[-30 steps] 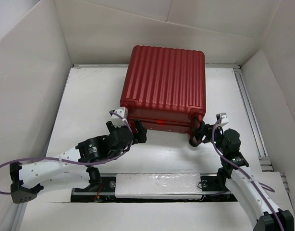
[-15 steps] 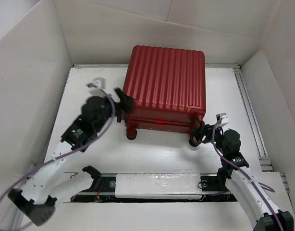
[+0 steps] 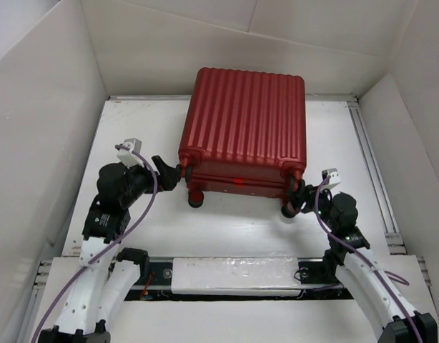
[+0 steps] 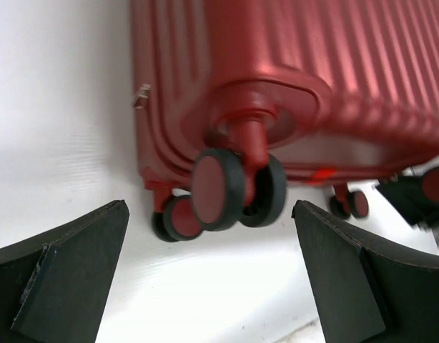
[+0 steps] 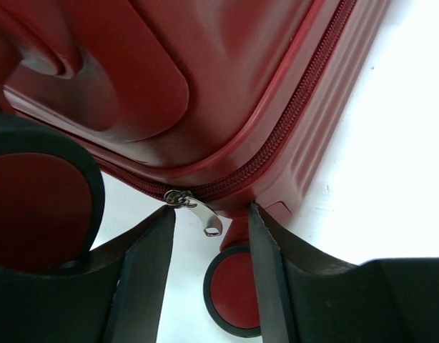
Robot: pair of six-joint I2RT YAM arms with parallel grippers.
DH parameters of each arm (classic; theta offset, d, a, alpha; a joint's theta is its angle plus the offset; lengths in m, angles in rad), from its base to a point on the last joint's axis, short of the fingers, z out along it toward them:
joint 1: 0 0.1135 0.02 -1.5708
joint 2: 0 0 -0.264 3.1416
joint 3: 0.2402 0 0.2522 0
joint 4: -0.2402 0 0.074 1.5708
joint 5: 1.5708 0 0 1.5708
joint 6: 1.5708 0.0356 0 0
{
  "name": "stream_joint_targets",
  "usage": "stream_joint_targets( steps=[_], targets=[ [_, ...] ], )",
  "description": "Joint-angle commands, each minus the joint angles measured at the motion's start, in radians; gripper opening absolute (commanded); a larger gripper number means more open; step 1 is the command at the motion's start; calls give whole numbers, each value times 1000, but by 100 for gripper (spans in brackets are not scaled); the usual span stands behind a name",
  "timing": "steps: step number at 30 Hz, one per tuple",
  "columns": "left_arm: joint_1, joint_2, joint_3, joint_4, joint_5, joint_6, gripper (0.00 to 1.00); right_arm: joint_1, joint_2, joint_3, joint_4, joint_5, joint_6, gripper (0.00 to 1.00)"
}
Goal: Pack the luggage
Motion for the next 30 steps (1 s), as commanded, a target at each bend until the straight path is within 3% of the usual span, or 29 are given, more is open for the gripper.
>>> stream_joint_targets(
  steps=[1,6,23,28,29,30],
  targets=[
    [-30,25,-10,110,129,59,100,19,22,18,134,-37,-7,50],
    [-30,-21,-36,170,198,70,100,19,62,28,154,-56,-7,50],
    [-30,255,50,184,157,135,95,19,105,37,163,-47,-7,50],
    [-30,314,68,193,180,119,88,19,137,46,175,-47,-7,50],
    [-30,314,68,202,189,119,76,19,146,46,176,-47,-7,52],
    [-30,324,68,203,189,119,72,19,155,46,189,-47,-7,53]
  ],
)
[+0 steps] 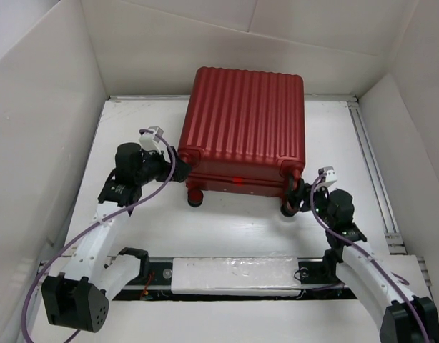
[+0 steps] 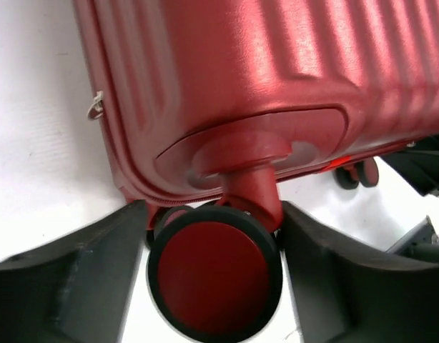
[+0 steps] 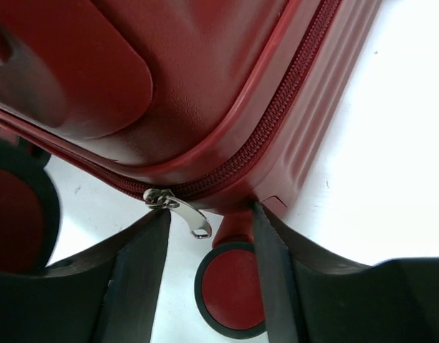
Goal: Pack the luggage
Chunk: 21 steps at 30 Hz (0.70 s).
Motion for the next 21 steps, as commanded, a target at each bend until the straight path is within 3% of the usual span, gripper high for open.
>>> stream_joint_targets(
  steps=[1,2,3,4,6,7,8,9,11,14,18,21],
  targets=[
    [0,10,42,56,41,7,65,19,41,53,132,-50,-3,56],
    [0,10,42,56,50,7,57,19,67,53,145,-50,6,56],
    [0,19,42,56,62,7,42,19,81,53,159,-50,6,56],
    [0,19,42,67,75,-2,36,19,93,53,175,-50,6,56],
    [0,19,42,67,84,-2,23,19,113,44,231,-27,6,45],
    [0,19,42,67,84,-2,12,19,113,32,249,-16,6,39],
    [0,19,42,67,84,-2,6,19,113,32,280,-16,6,26],
    [0,19,42,76,93,-2,0,19,113,19,295,-7,6,22],
    [0,19,42,89,93,-15,0,19,113,6,323,-7,6,10],
    [0,10,30,110,119,-25,0,28,101,-16,367,-7,6,0],
    [0,10,20,110,153,-25,0,60,-3,-27,367,-28,6,0],
    [0,10,20,119,165,-36,0,114,-130,-27,234,-16,-15,0]
  ],
)
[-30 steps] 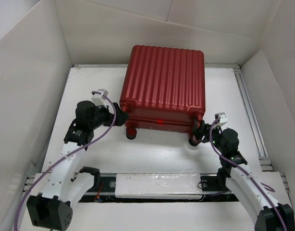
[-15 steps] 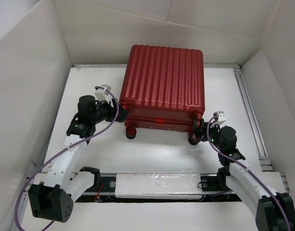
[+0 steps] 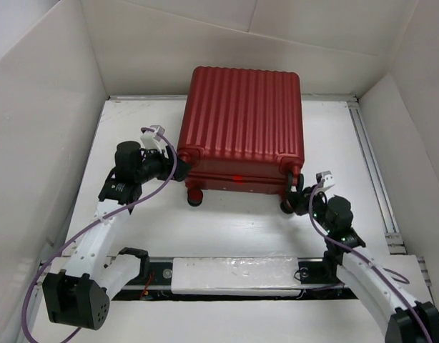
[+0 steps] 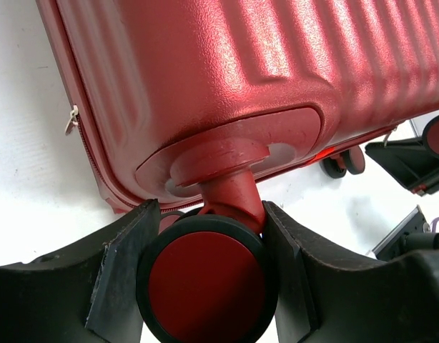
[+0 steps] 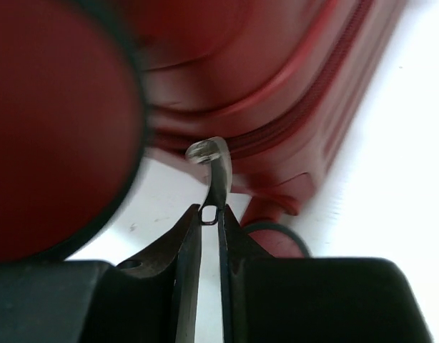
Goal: Pack the luggage
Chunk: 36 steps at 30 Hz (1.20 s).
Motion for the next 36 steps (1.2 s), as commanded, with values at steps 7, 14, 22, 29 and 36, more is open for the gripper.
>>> stream_joint_targets(
  steps=[7,14,22,29,36],
  targets=[
    [-3,-14,5,105,112,-61,0,290,-215,135,-150,105,-79,0],
    [-3,15,5,125,131,-92,0,621,83,341,-233,423,-130,0],
    [-3,-14,5,107,109,-81,0,752,68,272,-360,829,65,34],
    [-3,-23,-4,107,119,-81,0,575,-199,194,-360,864,74,59],
    [-3,-33,-4,89,99,-72,0,284,-11,227,-199,572,-67,59]
  ],
)
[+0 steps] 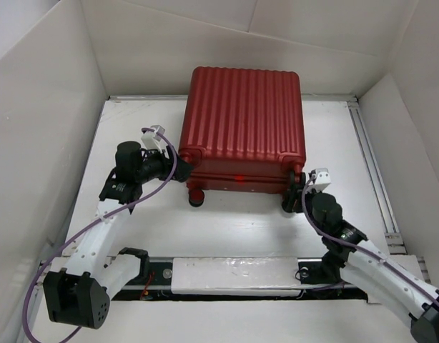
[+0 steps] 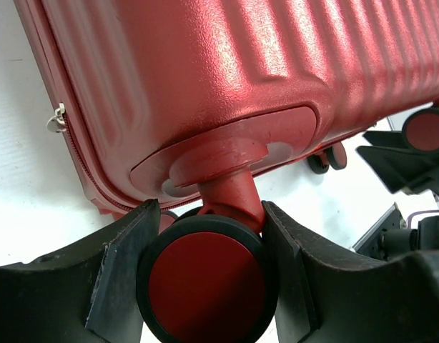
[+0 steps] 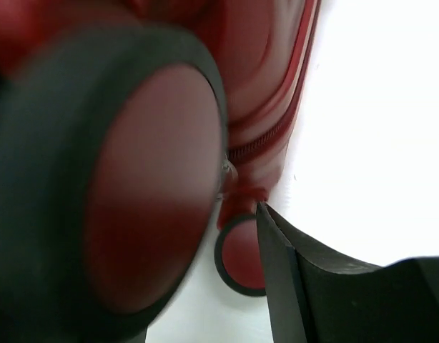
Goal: Pack the luggage
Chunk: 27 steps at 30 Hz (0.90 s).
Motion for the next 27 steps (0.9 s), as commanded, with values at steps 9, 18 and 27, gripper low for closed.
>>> stream_joint_targets(
  steps=[9,18,27],
  targets=[
    [-8,-40,6,68,79,-24,0,-193,60,26,335,-311,-162,56],
    [-8,-49,6,68,79,-24,0,-202,34,-98,430,-181,-11,42],
    [-8,-58,-3,77,99,-24,0,-222,12,-125,535,-159,-24,56]
  ],
)
